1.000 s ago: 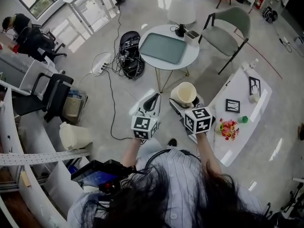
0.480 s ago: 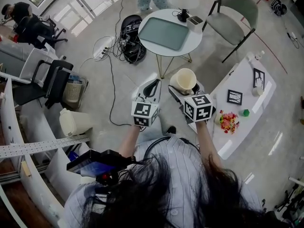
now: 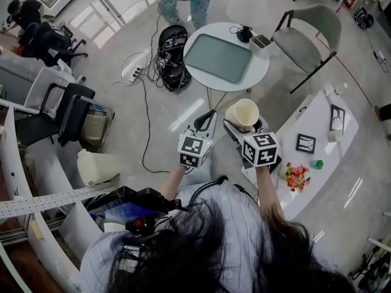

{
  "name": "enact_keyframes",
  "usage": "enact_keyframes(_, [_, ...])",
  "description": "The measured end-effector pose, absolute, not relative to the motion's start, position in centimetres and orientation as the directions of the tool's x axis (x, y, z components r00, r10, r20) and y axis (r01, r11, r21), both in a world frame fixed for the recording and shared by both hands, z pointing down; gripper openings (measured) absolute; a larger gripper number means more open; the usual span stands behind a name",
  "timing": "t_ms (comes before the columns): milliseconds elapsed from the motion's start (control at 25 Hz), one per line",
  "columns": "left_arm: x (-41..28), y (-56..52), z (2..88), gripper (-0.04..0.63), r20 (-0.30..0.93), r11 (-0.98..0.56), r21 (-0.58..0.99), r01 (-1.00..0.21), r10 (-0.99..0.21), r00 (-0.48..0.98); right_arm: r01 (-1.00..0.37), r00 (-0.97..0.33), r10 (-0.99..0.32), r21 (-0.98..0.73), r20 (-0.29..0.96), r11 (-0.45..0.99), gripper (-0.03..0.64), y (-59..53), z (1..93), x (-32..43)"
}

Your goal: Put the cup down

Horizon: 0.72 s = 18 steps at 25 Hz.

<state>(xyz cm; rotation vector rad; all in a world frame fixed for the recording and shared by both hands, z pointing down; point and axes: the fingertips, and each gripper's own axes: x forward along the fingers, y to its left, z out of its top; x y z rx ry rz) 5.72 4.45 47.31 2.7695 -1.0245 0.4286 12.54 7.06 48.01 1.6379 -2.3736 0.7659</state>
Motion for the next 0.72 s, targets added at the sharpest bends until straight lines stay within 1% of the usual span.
enact_keyframes(320, [4.4,-4.3,47.4,0.025,0.344,-0.775,0.055,-0.63,-0.578,0.74,-0.903,-0.386,-0.825,-0.352,0.413,0.247,0.4,-2.3,48.0,10.5])
enact_keyframes(520, [2.6,-9.7,48.2,0.025,0.357,-0.783,0.047,-0.62,-0.566,0.743,-0.905,-0.383,-0.819,-0.349,0.426,0.241,0.4,-7.6,48.3,8.7])
enact_keyframes(720, [0.4,-14.8,48.8,0.024,0.355,-0.774,0.075,-0.629,-0.569,0.742,-0.909,-0.369,-0.818,-0.357,0.442,0.216,0.4,-11.9,48.9,7.1])
